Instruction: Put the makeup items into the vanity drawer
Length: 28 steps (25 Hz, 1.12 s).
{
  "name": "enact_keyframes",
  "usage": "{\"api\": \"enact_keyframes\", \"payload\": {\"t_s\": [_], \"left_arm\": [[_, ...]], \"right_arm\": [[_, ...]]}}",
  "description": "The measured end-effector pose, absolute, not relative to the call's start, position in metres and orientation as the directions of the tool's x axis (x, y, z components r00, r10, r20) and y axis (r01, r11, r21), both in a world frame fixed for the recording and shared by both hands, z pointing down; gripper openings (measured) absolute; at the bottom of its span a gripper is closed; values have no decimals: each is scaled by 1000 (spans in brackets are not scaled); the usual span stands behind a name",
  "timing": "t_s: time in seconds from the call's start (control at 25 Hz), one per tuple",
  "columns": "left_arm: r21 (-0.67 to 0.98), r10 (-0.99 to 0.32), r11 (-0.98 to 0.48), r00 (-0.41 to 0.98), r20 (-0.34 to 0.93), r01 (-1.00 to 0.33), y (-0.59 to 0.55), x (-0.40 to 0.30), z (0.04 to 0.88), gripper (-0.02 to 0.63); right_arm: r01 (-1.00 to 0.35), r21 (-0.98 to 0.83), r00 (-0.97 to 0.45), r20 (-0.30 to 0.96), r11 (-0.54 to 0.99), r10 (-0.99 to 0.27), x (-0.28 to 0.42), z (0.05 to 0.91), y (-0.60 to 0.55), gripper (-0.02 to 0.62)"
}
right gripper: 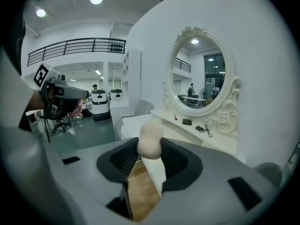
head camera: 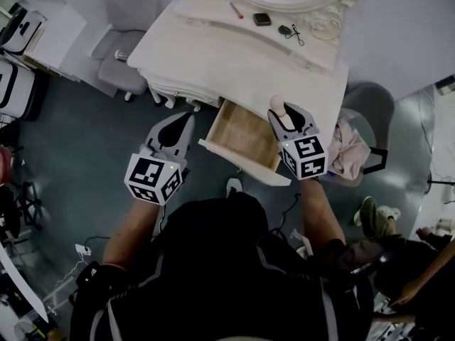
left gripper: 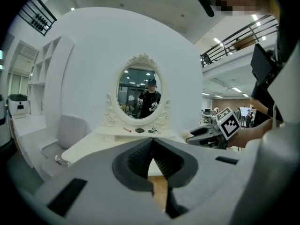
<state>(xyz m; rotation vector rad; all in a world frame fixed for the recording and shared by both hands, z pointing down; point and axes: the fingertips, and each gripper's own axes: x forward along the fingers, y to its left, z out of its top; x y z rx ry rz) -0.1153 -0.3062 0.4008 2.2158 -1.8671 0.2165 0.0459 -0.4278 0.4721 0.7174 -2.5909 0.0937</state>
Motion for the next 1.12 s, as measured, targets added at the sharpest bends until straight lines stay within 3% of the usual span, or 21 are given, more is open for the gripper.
{"api": "enact_keyframes", "payload": {"t_s": [1.12], "left_arm": [[191, -920, 112, -29, 390, -975, -263, -152, 458, 3]], "right_arm": [[-191, 8, -672, 727, 982, -137, -21, 696, -410, 156]]}}
